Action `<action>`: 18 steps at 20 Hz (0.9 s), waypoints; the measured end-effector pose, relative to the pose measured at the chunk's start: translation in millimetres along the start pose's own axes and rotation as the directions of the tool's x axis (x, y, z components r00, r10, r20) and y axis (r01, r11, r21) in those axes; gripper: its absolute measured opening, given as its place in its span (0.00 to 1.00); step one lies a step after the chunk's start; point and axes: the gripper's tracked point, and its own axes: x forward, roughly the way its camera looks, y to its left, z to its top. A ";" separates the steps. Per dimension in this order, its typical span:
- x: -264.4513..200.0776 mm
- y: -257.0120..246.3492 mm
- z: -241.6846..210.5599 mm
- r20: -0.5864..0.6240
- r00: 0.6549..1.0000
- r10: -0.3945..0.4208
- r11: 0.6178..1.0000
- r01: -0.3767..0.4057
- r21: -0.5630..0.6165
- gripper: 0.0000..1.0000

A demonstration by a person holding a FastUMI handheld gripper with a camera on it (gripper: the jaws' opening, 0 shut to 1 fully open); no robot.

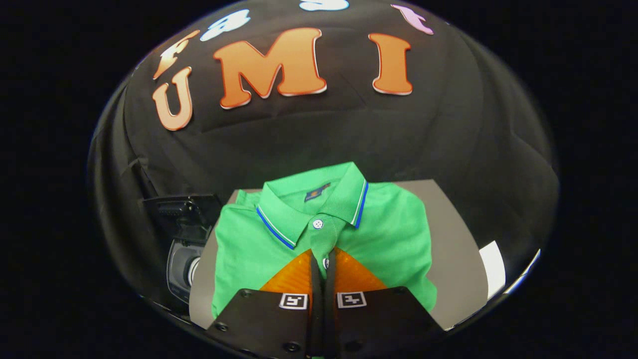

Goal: Put the clothes into the washing machine and then close the washing machine lid.

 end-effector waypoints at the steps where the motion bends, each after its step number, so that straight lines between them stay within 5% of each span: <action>1: -11.7 5.6 5.8 0.025 1.000 0.017 1.000 -0.017 -0.009 0.08; 13: -108.5 85.6 64.9 0.275 0.937 0.217 0.970 -0.238 0.046 0.08; 18: -144.2 130.8 83.9 0.320 0.920 0.225 0.971 -0.239 0.006 0.08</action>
